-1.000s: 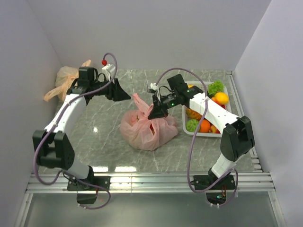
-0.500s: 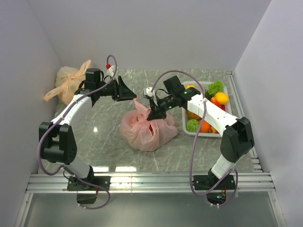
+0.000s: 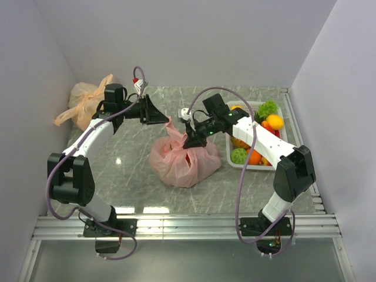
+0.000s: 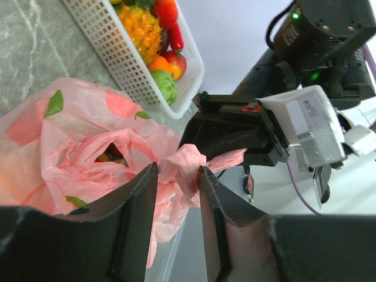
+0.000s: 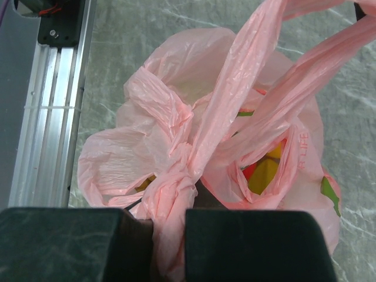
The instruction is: Place the fake fruits into the plastic bag and tie a complex knot
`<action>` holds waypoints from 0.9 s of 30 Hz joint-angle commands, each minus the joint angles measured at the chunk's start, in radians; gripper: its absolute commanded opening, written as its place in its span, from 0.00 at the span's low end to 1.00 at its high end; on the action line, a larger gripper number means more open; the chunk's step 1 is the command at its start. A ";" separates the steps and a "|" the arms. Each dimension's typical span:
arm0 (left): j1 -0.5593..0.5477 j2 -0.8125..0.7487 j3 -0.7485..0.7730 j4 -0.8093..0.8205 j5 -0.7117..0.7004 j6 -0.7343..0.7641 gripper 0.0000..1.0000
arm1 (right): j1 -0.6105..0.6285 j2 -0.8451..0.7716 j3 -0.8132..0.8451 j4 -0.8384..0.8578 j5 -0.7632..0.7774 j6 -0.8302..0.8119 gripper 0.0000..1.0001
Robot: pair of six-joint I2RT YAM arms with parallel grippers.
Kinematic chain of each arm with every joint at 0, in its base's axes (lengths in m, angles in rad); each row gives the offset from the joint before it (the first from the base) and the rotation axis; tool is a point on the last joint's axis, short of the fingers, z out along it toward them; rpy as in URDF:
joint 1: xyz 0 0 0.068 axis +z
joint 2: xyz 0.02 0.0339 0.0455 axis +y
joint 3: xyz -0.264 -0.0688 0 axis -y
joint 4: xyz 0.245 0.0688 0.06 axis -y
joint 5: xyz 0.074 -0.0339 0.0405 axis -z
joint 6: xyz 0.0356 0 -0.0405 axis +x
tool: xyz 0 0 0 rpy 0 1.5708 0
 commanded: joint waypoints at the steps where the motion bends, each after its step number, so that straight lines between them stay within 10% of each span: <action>1: -0.003 -0.049 0.009 0.075 0.066 -0.004 0.40 | -0.001 -0.004 0.043 0.000 0.009 -0.005 0.00; 6: -0.003 -0.061 0.008 0.116 0.132 -0.009 0.30 | -0.004 0.009 0.058 -0.019 0.010 0.004 0.00; 11: -0.009 -0.073 0.041 0.017 0.229 0.108 0.01 | -0.013 0.019 0.060 -0.006 0.009 0.043 0.00; 18: -0.057 -0.061 0.169 -0.557 0.270 0.773 0.01 | -0.053 0.048 0.110 0.004 -0.072 0.184 0.00; 23: -0.186 -0.026 0.214 -0.930 0.090 1.272 0.01 | -0.071 0.081 0.124 0.047 -0.131 0.434 0.00; 27: -0.336 -0.076 0.084 -0.673 -0.212 1.080 0.01 | -0.086 0.049 0.031 0.261 -0.112 0.706 0.00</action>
